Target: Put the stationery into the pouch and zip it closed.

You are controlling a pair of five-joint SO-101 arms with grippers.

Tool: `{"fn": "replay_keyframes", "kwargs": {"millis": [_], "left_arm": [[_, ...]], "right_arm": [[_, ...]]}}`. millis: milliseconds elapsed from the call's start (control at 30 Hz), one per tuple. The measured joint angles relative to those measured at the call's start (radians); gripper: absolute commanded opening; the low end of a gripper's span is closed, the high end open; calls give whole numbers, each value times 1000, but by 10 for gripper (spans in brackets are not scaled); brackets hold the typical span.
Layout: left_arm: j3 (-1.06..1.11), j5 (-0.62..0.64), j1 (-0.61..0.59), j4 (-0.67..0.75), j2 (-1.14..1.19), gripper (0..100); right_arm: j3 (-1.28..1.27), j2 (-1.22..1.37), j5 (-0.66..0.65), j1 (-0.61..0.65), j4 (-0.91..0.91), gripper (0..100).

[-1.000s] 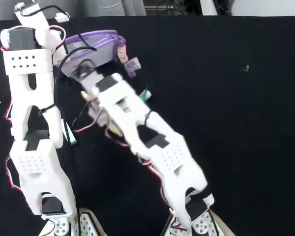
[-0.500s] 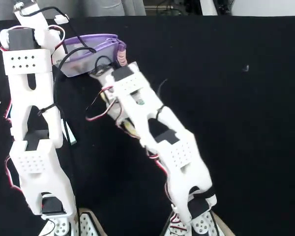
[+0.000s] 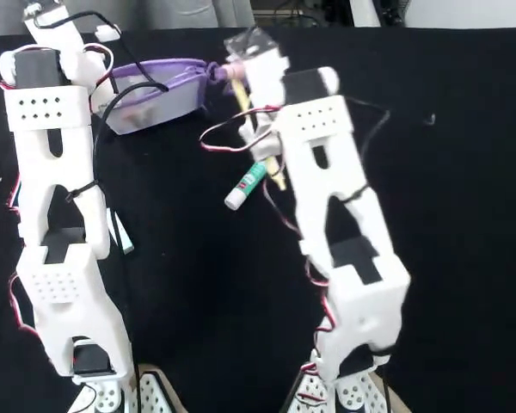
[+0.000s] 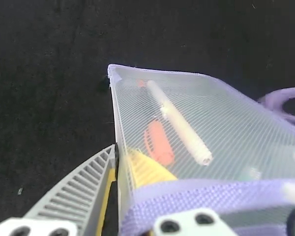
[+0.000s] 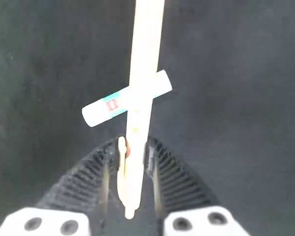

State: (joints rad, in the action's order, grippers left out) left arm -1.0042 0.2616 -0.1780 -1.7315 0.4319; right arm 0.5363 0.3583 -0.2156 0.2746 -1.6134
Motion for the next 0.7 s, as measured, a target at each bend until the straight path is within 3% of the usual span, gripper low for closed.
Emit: {"fn": "replay_keyframes", "kwargs": {"millis": [167, 533, 700], "left_arm": [[0, 0, 0, 0, 0, 30], [0, -2, 26, 0, 0, 30], [0, -2, 48, 0, 2, 30]], "right_arm": [[0, -121, 0, -11, 20, 12], [0, -305, 28, -8, 396, 11], [12, -305, 32, 14, 459, 11]]}}
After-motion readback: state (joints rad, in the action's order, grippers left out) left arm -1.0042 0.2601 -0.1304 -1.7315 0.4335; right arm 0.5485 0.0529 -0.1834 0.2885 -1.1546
